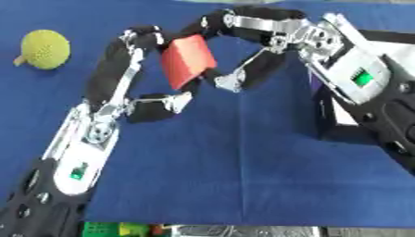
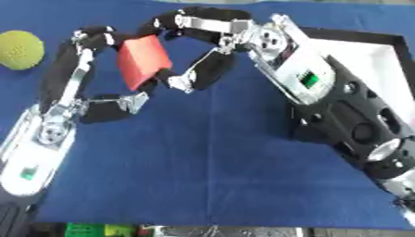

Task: Pick up the objects with one hand, pass them to the other hand, and then place them into the box on the other side of the table.

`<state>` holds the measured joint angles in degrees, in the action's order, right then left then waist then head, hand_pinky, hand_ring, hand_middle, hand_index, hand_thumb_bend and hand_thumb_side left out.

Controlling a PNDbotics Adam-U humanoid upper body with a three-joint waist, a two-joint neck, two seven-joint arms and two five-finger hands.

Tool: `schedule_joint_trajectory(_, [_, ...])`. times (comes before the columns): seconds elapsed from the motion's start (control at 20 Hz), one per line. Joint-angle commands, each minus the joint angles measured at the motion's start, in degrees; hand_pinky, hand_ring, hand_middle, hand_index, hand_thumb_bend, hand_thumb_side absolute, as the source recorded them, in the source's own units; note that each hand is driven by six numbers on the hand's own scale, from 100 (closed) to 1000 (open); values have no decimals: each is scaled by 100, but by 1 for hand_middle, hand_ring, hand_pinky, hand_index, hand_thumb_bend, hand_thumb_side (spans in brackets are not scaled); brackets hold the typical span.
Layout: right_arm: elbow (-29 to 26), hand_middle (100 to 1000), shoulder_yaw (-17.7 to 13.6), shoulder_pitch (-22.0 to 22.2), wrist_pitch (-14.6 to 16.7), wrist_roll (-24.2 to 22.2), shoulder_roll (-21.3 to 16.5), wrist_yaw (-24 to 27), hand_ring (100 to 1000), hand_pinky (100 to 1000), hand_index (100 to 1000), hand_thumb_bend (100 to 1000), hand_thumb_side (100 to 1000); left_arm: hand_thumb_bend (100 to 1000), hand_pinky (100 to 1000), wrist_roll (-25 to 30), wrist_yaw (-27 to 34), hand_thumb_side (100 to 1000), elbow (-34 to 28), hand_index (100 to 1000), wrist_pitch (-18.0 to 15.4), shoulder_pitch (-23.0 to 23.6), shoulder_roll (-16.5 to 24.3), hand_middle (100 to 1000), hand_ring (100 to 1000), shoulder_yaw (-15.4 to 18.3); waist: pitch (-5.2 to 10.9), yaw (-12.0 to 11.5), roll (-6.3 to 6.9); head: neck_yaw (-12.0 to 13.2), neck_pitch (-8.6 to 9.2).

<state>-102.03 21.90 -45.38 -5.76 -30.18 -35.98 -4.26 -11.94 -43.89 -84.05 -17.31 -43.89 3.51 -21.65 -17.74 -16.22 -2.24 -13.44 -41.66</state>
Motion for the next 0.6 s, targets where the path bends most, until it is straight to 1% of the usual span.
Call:
schedule_joint_trajectory(0.05, [-82,708,11,-78,-34,43,2,90,1000,950,772,100,100,100,752,-59,45,162,-90,715,89,-163,-104,509,533,-34,98,4,7,-22,16])
schedule_joint_trajectory(0.1, [-80,707,9,-78,-44,72,2,109,1000,950,771,100,100,100,754,-83,64,172,-81,751,127,-162,-106,517,539,-39,99,5,7,-23,18])
schedule_joint_trajectory(0.15, [-79,707,7,-79,-51,98,4,129,1000,947,770,124,100,100,754,-115,82,182,-71,781,169,-163,-109,521,542,-42,99,5,7,-24,20])
schedule_joint_trajectory(0.2, [-79,707,5,-80,-56,122,5,149,1000,947,769,137,100,100,753,-150,104,189,-63,789,210,-164,-114,519,541,-47,99,5,7,-24,22])
schedule_joint_trajectory(0.25, [-78,708,1,-80,-61,149,7,168,1000,944,766,178,100,100,754,-177,135,207,-56,799,245,-167,-119,517,539,-54,98,4,6,-25,24])
schedule_joint_trajectory(0.35, [-64,707,-9,-76,-79,221,13,204,1000,942,762,214,100,100,754,-223,203,245,-48,807,315,-170,-126,519,540,-58,97,4,5,-27,22])
schedule_joint_trajectory(0.4, [-56,705,-17,-76,-91,269,17,234,1000,940,757,251,100,100,756,-248,231,272,-42,818,366,-169,-129,526,546,-57,96,4,5,-26,20])
schedule_joint_trajectory(0.5, [-57,695,-31,-78,-116,383,19,324,1000,937,750,276,100,100,763,-304,285,317,-34,840,475,-167,-134,542,560,-58,94,5,6,-22,15])
schedule_joint_trajectory(0.55, [-66,691,-33,-81,-127,433,15,365,1000,936,748,284,100,116,765,-326,306,331,-31,844,521,-168,-136,548,565,-62,95,5,7,-20,9])
schedule_joint_trajectory(0.6, [-79,682,-32,-83,-133,467,10,397,1000,935,740,308,100,155,769,-345,319,353,-31,857,558,-170,-137,562,578,-63,95,6,8,-19,5])
